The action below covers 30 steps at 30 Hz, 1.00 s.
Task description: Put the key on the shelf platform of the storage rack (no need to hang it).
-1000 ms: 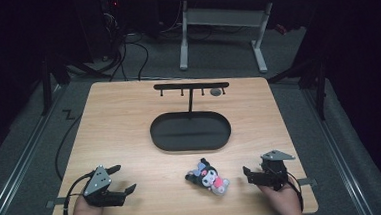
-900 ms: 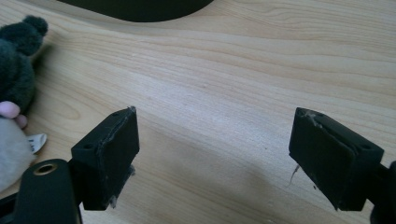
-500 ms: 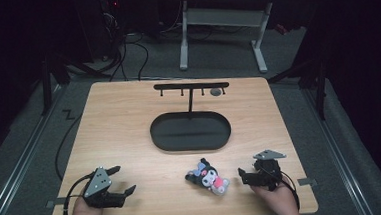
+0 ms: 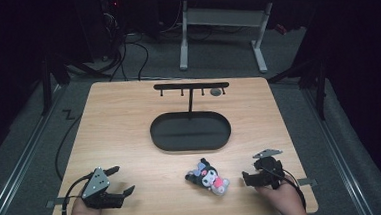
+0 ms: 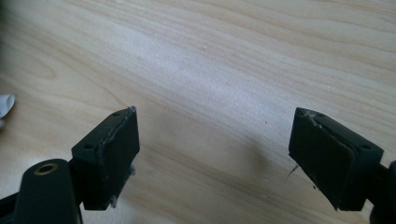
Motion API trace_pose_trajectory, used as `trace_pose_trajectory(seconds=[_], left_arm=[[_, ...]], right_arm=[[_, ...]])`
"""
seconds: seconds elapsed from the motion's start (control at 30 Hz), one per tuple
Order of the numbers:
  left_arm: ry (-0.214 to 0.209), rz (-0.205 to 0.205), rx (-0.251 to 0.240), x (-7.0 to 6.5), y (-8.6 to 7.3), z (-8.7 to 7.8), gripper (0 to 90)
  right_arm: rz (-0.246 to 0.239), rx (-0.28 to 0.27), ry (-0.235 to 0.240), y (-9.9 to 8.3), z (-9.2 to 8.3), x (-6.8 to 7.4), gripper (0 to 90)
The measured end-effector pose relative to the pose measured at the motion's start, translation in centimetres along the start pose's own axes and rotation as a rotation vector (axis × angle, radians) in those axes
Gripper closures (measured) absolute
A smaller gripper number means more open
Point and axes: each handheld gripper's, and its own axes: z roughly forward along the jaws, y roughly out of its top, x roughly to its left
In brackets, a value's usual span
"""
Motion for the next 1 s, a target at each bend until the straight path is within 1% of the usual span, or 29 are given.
trace_pose_trajectory(seconds=[0.07,0.13,0.17,0.23,0.33,0.43,0.53,0.63,0.67,0.7,0.77,0.83,1.0], left_arm=[[0.001,-0.004,-0.002,0.1,0.0,0.0,14.9],[0.001,-0.009,-0.005,0.2,0.0,-0.1,14.9],[0.001,-0.009,-0.005,0.2,0.0,-0.1,14.9],[0.002,-0.013,-0.011,0.2,0.0,-0.1,14.9],[0.003,-0.01,-0.01,0.2,0.0,0.0,14.9],[0.003,-0.011,-0.01,0.2,0.0,0.0,14.9],[0.003,-0.01,-0.008,0.2,0.0,0.0,14.9],[0.001,-0.009,-0.004,0.2,0.0,0.0,14.9],[0.001,-0.009,-0.004,0.2,0.0,0.0,14.9],[-0.001,-0.011,-0.002,0.3,0.0,0.1,14.9],[0.001,-0.011,-0.002,0.3,0.0,0.1,15.0],[0.002,-0.01,-0.002,0.3,0.0,0.1,14.9],[0.002,-0.01,0.0,0.3,-0.1,0.1,15.0]], right_arm=[[0.013,0.021,0.01,0.1,-0.2,-0.3,16.6],[0.017,0.041,0.012,0.3,-0.5,-0.7,16.8],[0.009,0.049,0.013,0.4,-0.6,-0.8,16.9],[-0.015,0.086,0.013,0.6,-0.7,-1.2,16.9],[-0.019,0.132,-0.003,0.9,-0.8,-1.6,17.5],[-0.04,0.163,0.002,1.3,-0.9,-1.8,18.2],[-0.068,0.188,0.013,1.7,-1.1,-1.5,19.5],[-0.082,0.212,0.02,2.2,-1.0,-1.2,19.5],[-0.082,0.212,0.02,2.2,-1.0,-1.2,19.5],[-0.115,0.226,0.018,2.5,-1.1,-0.9,19.8],[-0.119,0.224,0.017,2.6,-1.1,-0.8,19.9],[-0.146,0.238,0.011,3.0,-1.4,-0.6,20.4],[-0.155,0.256,0.015,3.4,-1.2,-0.6,20.8]])
